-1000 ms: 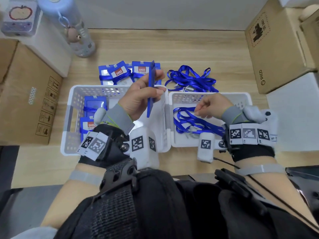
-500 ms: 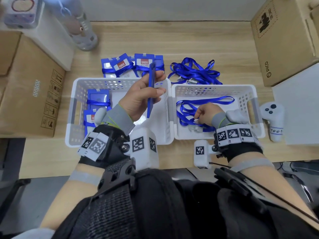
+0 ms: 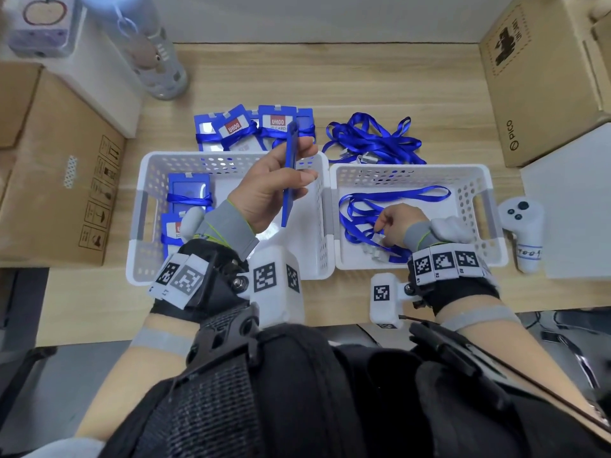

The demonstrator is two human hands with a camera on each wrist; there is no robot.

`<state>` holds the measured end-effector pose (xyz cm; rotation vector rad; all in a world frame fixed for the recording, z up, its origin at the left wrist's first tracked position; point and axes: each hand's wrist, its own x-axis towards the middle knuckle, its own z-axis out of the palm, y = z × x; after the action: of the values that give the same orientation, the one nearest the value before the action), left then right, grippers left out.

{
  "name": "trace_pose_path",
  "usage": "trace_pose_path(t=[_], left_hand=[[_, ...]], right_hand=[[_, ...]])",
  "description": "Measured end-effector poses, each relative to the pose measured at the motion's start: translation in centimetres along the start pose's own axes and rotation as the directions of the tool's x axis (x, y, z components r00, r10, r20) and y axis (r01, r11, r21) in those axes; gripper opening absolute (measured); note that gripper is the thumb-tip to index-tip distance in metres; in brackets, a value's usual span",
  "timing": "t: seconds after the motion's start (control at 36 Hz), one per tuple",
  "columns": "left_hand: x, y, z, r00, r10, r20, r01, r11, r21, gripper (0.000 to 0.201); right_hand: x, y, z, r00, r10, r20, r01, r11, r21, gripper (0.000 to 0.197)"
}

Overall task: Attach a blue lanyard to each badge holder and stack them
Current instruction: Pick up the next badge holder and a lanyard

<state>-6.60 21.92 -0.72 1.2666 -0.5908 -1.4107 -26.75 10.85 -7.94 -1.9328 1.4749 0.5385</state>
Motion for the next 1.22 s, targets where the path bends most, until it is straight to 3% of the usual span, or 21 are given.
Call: trace_pose_path(t=[0.25,0.36,0.42,0.56,0.64,0.69,0.75,0.97,1.22], left_hand=[[0.1,-0.3,0.0,1.000,-0.019,0.003,0.019,0.999,0.026,0.054],[-0.1,-0.3,0.1,1.000,-0.019,-0.003,0.019,0.999,0.029,0.048],[-0.1,-0.4,0.1,1.000,-0.014,-0.009,0.015,0.999,0.046,0.050],[-0.2,-0.5,-0.4,1.000,-0.012,-0.017,0.015,0.980,0.197,0.061],[-0.2,-0.3,-0.2,1.000,-0.022,-0.017,0.027,0.952,0.306,0.078],[-0.1,-0.3,0.0,1.000,-0.016,-0.014,0.020,0.926,0.378,0.086],[-0.2,-0.1,0.2,1.000,-0.005,-0.015,0.011,0.894,0.448,0.088],[-0.4,0.7,0.4,0.998,0.066,-0.013,-0.045,0.805,0.592,0.087],[-0.7,0.3,0.5,0.994,0.100,-0.051,-0.034,0.696,0.717,0.105]], right_hand=[[-0.3,-0.1,-0.3,1.000,0.026,0.011,-0.026,0.999,0.041,0.014],[-0.3,-0.1,-1.6,0.997,-0.009,-0.077,0.019,0.991,0.130,0.031],[-0.4,-0.1,-2.6,0.994,-0.009,-0.108,0.032,0.977,0.211,0.031],[-1.2,-0.6,-4.5,0.963,-0.054,-0.263,0.171,0.878,0.446,0.024],[-2.8,-2.3,-5.6,0.918,-0.205,-0.340,0.367,0.768,0.526,0.020],[-4.1,-3.9,-6.3,0.892,-0.313,-0.328,0.452,0.671,0.588,0.012],[-5.1,-5.3,-6.9,0.876,-0.396,-0.273,0.477,0.634,0.609,0.005],[-5.9,-8.0,-6.8,0.863,-0.469,-0.187,0.491,0.693,0.527,0.017],[-6.4,-8.2,-6.7,0.869,-0.460,-0.184,0.489,0.742,0.459,0.017]])
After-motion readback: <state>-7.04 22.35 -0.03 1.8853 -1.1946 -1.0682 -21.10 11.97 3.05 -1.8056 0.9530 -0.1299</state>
